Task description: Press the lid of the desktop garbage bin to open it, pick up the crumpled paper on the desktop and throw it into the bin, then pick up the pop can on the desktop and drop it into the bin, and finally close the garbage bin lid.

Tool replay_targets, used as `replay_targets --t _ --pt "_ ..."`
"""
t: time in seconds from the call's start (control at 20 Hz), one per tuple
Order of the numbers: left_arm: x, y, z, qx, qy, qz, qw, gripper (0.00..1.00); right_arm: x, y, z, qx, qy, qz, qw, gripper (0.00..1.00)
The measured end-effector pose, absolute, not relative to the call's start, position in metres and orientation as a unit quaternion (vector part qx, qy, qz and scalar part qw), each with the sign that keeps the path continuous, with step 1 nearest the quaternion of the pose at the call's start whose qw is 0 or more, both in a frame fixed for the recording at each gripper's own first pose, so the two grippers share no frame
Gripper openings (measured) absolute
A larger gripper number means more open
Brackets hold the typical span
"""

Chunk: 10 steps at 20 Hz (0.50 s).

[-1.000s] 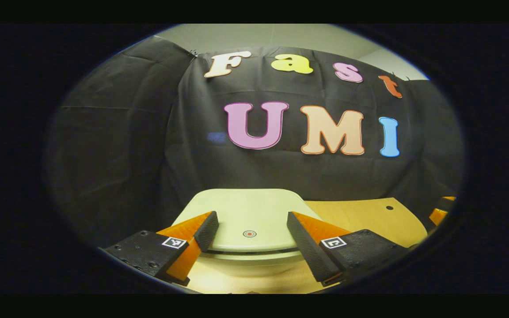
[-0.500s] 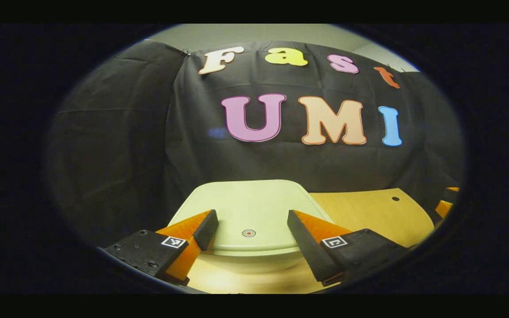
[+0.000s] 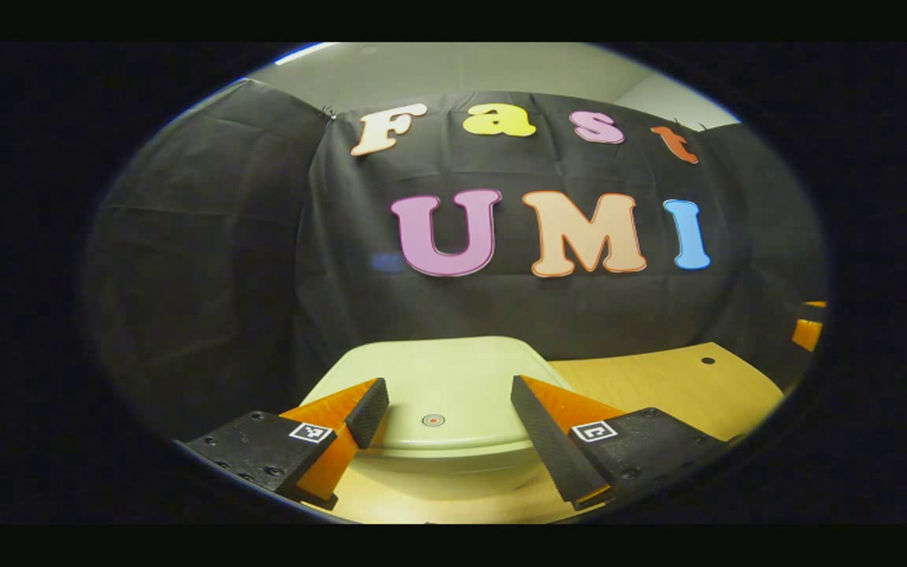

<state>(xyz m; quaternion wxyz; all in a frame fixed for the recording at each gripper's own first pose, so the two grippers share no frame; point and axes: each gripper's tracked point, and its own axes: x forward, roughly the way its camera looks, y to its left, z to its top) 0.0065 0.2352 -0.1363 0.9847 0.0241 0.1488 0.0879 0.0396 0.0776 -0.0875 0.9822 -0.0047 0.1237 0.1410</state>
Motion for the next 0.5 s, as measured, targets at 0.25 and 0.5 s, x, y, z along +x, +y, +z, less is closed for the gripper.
replay_targets --t 0.25,0.5 --pt "0.027 0.159 -0.068 0.042 0.028 0.034 0.998 0.93 0.039 0.026 -0.066 0.003 0.094 0.085 0.992 0.98" --pt "0.036 0.072 -0.062 0.016 0.02 -0.049 0.998 0.94 0.032 -0.017 -0.055 0.023 0.082 0.043 0.995 0.98"
